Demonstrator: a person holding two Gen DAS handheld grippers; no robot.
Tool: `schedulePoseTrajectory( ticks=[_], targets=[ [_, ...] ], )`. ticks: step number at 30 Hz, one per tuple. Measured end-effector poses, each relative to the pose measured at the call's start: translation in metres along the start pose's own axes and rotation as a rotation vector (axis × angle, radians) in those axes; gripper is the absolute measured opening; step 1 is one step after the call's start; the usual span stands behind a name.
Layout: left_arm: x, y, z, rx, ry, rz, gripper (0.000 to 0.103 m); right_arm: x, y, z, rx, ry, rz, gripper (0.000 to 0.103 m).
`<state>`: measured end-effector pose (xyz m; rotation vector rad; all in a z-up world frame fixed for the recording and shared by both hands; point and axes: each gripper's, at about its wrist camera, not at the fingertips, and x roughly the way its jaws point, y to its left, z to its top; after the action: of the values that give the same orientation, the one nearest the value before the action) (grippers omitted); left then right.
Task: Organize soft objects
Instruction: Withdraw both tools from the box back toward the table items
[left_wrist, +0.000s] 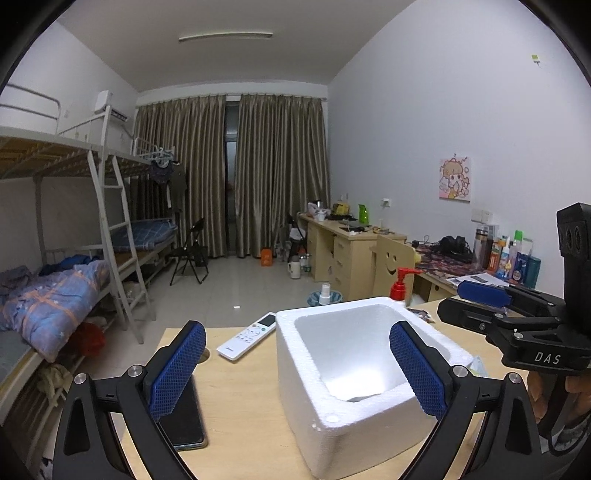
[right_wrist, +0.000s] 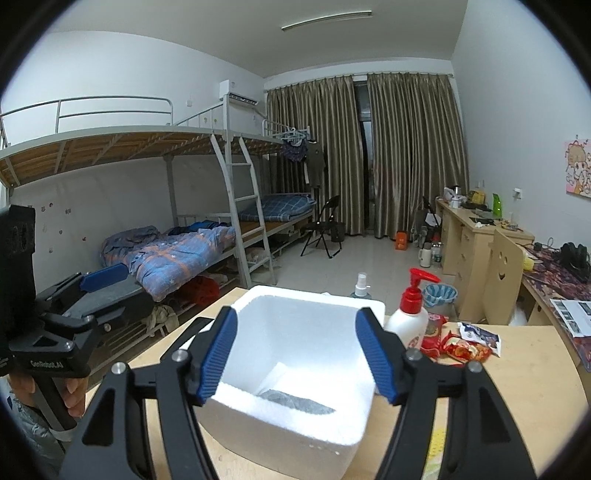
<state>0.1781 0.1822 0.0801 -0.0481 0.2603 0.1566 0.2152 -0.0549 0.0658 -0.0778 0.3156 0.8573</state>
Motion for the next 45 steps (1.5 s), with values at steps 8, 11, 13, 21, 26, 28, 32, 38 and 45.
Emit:
schedulePoseTrajectory(
  ticks=[8,11,13,21,26,28,32,38,45],
  targets=[
    [-0.016,-0.019,0.002,0.014,-0.005,-0.004,0.1,-0.026,-0.007,-0.001,0.012,-0.036,-0.015,0.077],
    [-0.021,-0.024,0.003,0.02,-0.01,-0.003,0.1,-0.034,-0.01,-0.001,0.012,-0.05,-0.019,0.083],
    [-0.025,-0.028,0.006,0.02,-0.014,-0.002,0.1,-0.041,-0.01,0.0,0.011,-0.06,-0.019,0.084],
    [-0.049,-0.044,0.011,0.021,-0.031,-0.016,0.1,-0.072,-0.01,-0.003,-0.006,-0.107,-0.046,0.103],
    [-0.063,-0.055,0.014,0.023,-0.043,-0.027,0.1,-0.087,-0.005,-0.008,-0.034,-0.115,-0.059,0.103],
    [-0.07,-0.058,0.015,0.025,-0.052,-0.027,0.1,-0.092,-0.004,-0.009,-0.041,-0.12,-0.061,0.103],
    [-0.085,-0.068,0.016,0.038,-0.068,-0.027,0.1,-0.102,-0.002,-0.012,-0.052,-0.13,-0.061,0.103],
    [-0.109,-0.083,0.014,0.057,-0.096,-0.03,0.101,-0.119,0.0,-0.015,-0.065,-0.151,-0.062,0.103],
    [-0.128,-0.097,0.009,0.073,-0.106,-0.044,0.101,-0.14,0.001,-0.023,-0.065,-0.176,-0.075,0.103]
  ],
)
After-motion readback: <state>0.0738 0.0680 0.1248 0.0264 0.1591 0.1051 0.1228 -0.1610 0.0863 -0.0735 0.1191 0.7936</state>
